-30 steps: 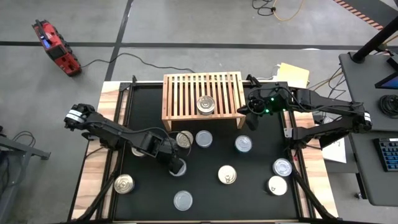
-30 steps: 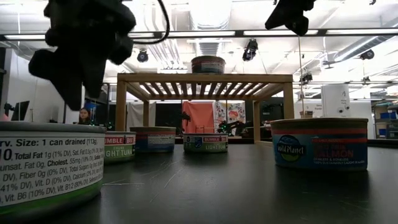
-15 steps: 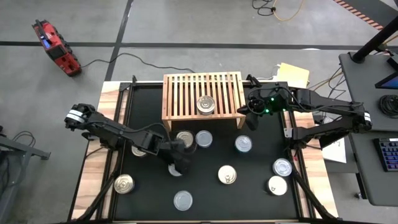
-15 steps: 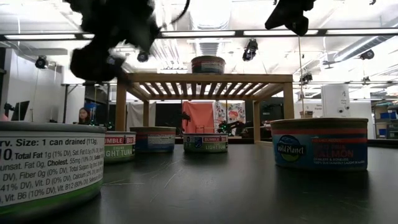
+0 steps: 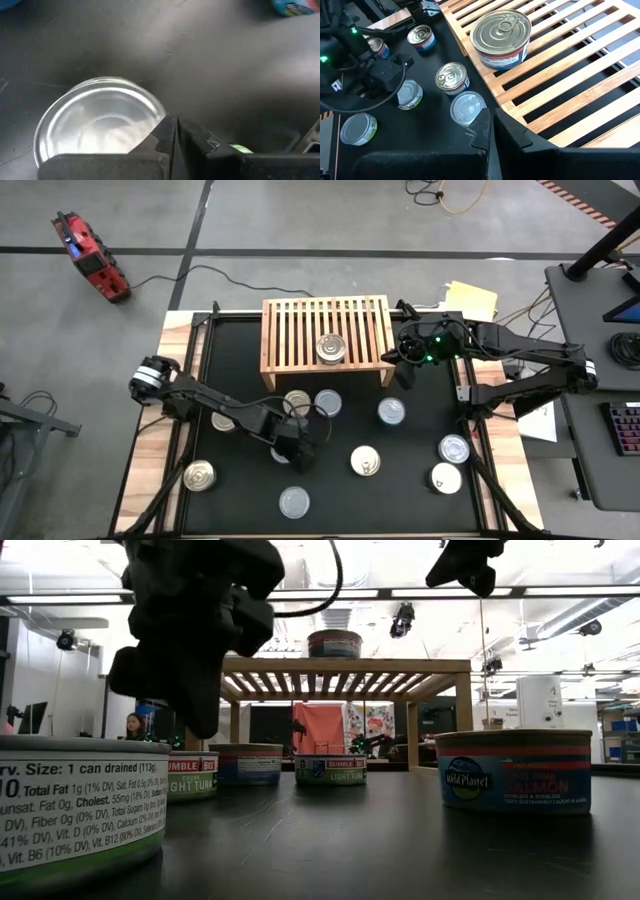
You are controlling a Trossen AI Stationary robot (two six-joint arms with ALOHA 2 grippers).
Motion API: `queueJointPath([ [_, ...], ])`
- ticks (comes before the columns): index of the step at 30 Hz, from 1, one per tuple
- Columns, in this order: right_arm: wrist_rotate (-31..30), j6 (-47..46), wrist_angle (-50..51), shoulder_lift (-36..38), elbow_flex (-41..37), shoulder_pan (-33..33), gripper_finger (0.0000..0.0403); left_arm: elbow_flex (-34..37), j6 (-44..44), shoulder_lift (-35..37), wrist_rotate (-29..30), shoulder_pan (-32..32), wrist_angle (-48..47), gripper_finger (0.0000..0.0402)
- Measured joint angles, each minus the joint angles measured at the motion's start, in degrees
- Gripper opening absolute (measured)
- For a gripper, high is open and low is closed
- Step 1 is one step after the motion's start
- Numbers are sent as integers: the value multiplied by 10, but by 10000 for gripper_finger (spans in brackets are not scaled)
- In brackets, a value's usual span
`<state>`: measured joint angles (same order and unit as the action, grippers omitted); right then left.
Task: Stack canned seafood by type on shelf
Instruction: Put the green white tuna can on the shelf
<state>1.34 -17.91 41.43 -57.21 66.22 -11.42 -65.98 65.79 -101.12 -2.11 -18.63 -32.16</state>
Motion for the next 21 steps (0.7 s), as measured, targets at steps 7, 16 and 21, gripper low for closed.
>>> queueJointPath([
  [7, 0, 13, 1, 0, 0, 0, 13, -9, -22, 6, 29, -3, -36, 0],
  [16, 0, 25, 0, 0, 0, 0, 13, -23, -66, 25, 47, -79, -141, 0],
  [21, 0, 29, 0, 0, 0, 0, 13, 2, -58, 26, 71, -105, -94, 0],
])
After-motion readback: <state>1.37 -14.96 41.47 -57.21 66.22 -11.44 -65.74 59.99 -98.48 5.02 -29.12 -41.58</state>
